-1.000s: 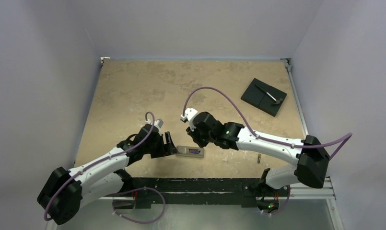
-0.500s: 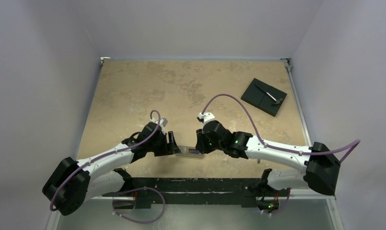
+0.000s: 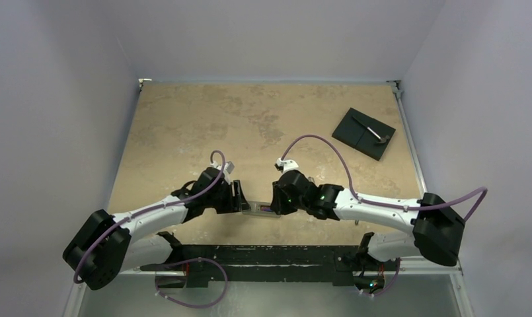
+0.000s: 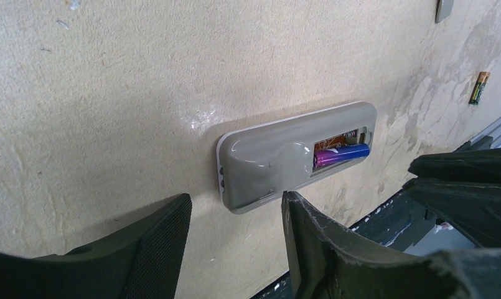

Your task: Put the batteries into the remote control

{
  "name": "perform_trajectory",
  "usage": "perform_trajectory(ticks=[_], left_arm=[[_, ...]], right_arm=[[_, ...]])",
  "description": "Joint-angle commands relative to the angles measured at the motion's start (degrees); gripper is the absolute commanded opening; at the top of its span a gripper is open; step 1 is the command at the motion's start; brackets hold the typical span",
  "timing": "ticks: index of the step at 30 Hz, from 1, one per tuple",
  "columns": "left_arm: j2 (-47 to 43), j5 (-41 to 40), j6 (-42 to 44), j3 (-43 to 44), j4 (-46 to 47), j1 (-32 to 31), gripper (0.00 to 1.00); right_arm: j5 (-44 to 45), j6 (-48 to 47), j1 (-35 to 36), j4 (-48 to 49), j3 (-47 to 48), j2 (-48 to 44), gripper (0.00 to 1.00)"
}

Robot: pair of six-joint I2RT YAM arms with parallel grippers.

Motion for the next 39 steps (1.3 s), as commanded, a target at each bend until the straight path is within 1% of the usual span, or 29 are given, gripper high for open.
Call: perform_trajectory(ticks=[1,13,25,36,39], left_arm=[[1.16,0.94,1.24,2.07,3.04,0.17,0.53],[1.76,1.55,1.11,1.96,4.09,0.15,0.48],[1.86,1.95,0.68,1.60,4.09,0.14,0.46],[1.46,2.12,0.43,0.87,6.12,0.15,0.45],[1.23,2.23,0.44,0.78,6.12,0.17,0.45]], right_arm=[[0.21,1.97,-0.15,1.90,0.06,1.77,0.27],[1.85,3.28,-0.15,1.65,0.64,5.01,0.27],[2.52,3.79,-0.24,1.90,1.34,6.34,0.28],[2.25,3.66,-0.24,2.00,2.52,7.64,0.26],[2.00,3.57,-0.24,2.21,2.79,8.10,0.23]])
